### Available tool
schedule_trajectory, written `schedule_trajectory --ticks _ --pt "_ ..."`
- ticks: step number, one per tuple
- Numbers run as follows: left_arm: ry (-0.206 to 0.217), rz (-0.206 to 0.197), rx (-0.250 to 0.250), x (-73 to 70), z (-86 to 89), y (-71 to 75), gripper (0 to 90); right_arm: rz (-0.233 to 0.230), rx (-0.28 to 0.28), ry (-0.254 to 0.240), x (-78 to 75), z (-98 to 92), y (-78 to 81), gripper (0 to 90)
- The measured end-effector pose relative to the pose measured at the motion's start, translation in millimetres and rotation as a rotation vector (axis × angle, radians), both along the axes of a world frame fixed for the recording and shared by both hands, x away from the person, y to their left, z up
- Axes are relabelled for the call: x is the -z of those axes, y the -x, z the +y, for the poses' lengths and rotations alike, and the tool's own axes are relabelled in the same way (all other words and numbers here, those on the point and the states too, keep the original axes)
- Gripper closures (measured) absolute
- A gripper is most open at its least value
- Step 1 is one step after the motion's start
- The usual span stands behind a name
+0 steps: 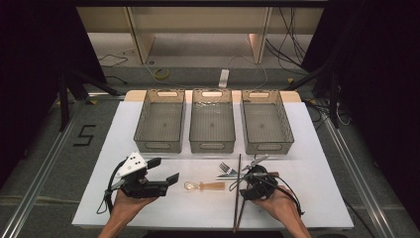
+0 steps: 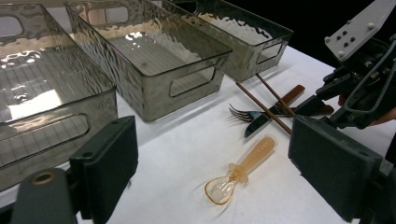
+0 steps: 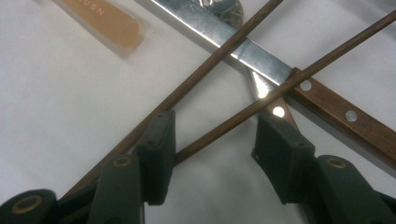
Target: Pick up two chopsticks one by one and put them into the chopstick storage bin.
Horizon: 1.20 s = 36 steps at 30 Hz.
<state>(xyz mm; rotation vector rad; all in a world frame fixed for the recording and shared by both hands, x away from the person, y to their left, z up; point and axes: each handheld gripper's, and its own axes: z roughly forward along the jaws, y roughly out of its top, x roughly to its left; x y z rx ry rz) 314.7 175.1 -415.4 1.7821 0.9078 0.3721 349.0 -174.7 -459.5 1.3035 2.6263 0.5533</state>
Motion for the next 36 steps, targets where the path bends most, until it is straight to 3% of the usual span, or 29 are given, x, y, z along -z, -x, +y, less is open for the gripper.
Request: schedule_trajectory --ticks 36 --pt "0.009 0.006 -0.005 0.4 1.8 -1.4 15.2 0.001 -0.03 -0.008 2.2 12.5 -2.3 67.2"
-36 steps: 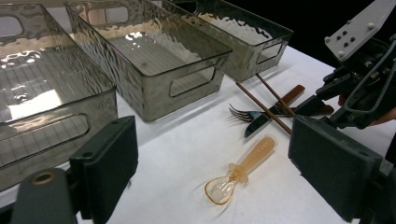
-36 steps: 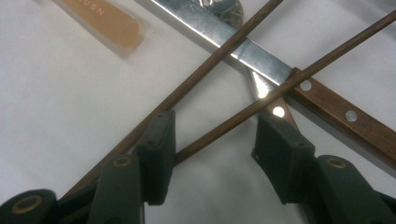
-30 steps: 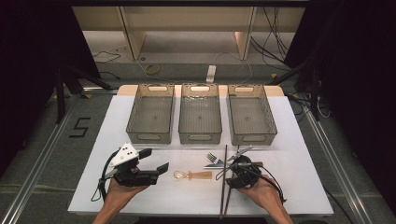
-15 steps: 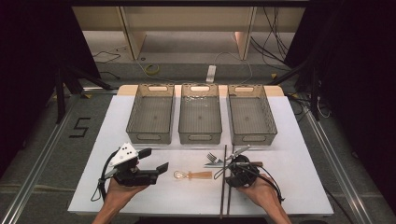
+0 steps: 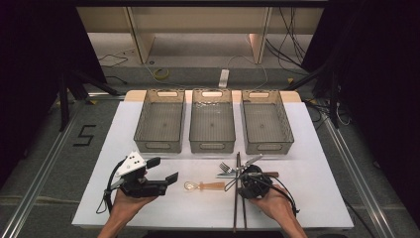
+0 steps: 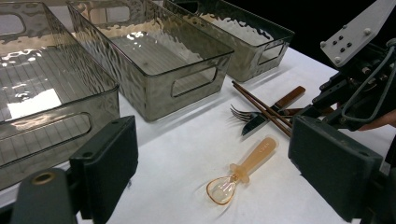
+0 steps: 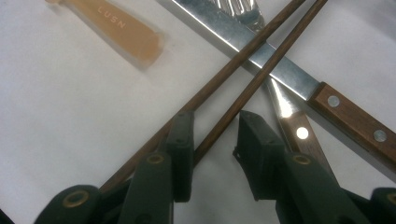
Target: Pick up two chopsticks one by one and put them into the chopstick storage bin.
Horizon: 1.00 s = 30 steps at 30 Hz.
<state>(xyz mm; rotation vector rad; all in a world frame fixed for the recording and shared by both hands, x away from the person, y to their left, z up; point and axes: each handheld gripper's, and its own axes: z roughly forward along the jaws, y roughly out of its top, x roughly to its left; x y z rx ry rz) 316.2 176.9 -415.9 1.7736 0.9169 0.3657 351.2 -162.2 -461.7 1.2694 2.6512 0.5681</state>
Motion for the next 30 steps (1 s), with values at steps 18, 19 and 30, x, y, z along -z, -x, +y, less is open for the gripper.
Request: schedule_trajectory --ticks 18,19,30 --pt "0.0 0.0 0.007 0.1 0.1 -0.2 15.2 -0.004 0.013 0.014 -0.9 0.6 -4.2 73.8" --pt "0.001 0.0 0.007 0.1 0.1 -0.2 15.2 -0.004 0.013 0.014 -0.9 0.6 -4.2 73.8" --pt "0.0 0.003 0.008 0.0 -0.2 0.0 15.2 0.006 0.011 0.031 -2.1 -4.6 -3.7 82.7"
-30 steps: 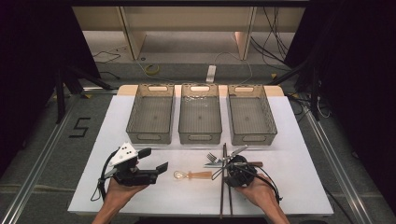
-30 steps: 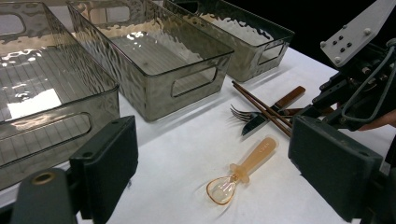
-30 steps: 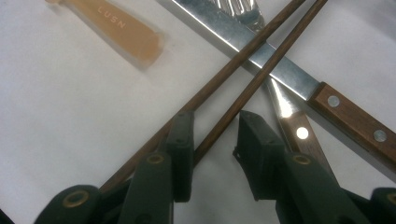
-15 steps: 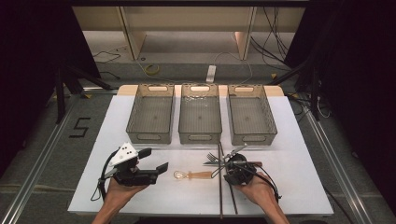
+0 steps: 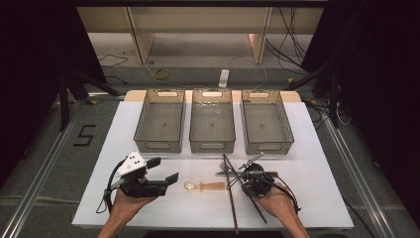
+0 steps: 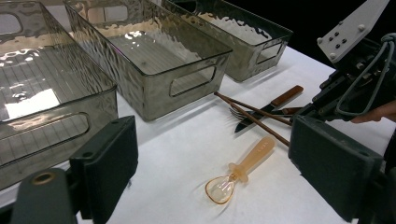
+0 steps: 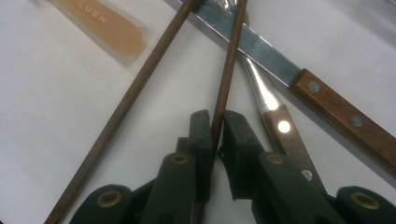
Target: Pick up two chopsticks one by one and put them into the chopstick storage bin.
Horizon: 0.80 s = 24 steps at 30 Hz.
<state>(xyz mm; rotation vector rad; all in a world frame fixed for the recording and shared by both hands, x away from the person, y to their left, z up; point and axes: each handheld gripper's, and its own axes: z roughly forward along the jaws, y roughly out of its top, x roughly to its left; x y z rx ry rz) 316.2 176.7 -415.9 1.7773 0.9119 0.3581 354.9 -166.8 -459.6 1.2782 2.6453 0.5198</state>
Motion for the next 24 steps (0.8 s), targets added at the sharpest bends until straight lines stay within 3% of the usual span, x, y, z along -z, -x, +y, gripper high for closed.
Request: schedule_trajectory --ticks 14,24 --pt "0.0 0.001 0.0 -0.1 0.0 -0.1 15.2 0.0 0.004 0.002 -0.7 -5.1 -1.6 86.0" --pt "0.0 0.0 -0.003 -0.1 0.3 -0.4 15.2 -0.03 0.022 -0.007 -9.1 -13.8 -1.6 86.2"
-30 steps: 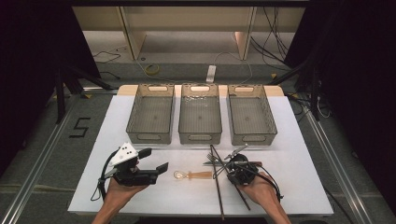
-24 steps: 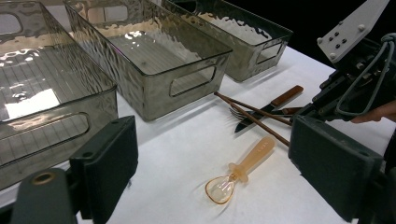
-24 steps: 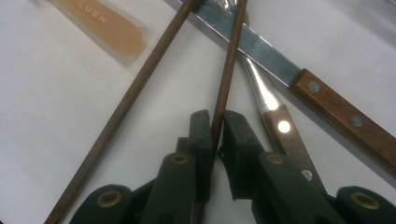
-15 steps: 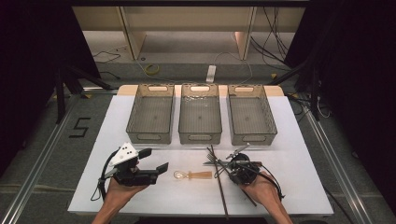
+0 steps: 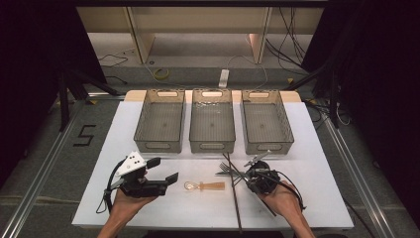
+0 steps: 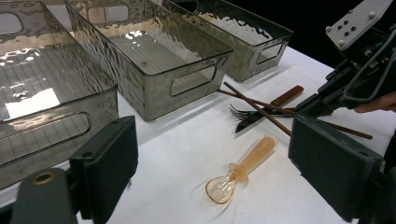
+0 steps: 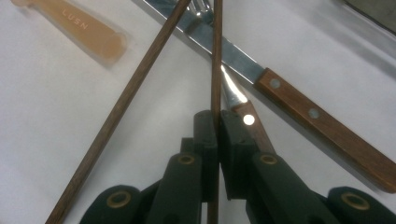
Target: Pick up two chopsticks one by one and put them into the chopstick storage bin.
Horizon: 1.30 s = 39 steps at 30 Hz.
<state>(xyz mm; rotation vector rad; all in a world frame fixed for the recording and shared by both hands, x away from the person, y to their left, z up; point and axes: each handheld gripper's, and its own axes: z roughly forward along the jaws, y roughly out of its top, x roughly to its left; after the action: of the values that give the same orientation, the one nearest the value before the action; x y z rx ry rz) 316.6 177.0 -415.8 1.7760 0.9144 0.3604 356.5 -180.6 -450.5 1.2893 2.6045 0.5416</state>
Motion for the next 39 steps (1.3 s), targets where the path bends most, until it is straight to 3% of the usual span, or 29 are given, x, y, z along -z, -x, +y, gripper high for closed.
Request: schedule_trajectory --ticks 5,17,27,30,39 --pt "-0.002 0.002 0.0 0.2 -0.1 -0.2 15.2 -0.039 0.005 0.04 -3.6 -2.2 -0.7 86.1" --pt "-0.003 0.006 0.001 0.6 -0.1 -0.6 15.2 -0.099 -0.01 0.069 -7.3 -1.2 -3.9 86.1" --pt "-0.002 0.004 0.002 0.4 -0.1 -0.3 15.2 -0.111 -0.024 0.092 -12.8 -0.7 -3.2 86.2" --pt "-0.004 0.004 0.002 0.4 0.2 -0.5 15.2 -0.118 -0.041 0.122 -14.6 -0.4 -1.3 86.2" --pt "-0.004 0.006 0.002 0.7 -0.4 -0.4 15.2 -0.153 -0.083 0.122 -19.7 4.5 -0.7 86.2"
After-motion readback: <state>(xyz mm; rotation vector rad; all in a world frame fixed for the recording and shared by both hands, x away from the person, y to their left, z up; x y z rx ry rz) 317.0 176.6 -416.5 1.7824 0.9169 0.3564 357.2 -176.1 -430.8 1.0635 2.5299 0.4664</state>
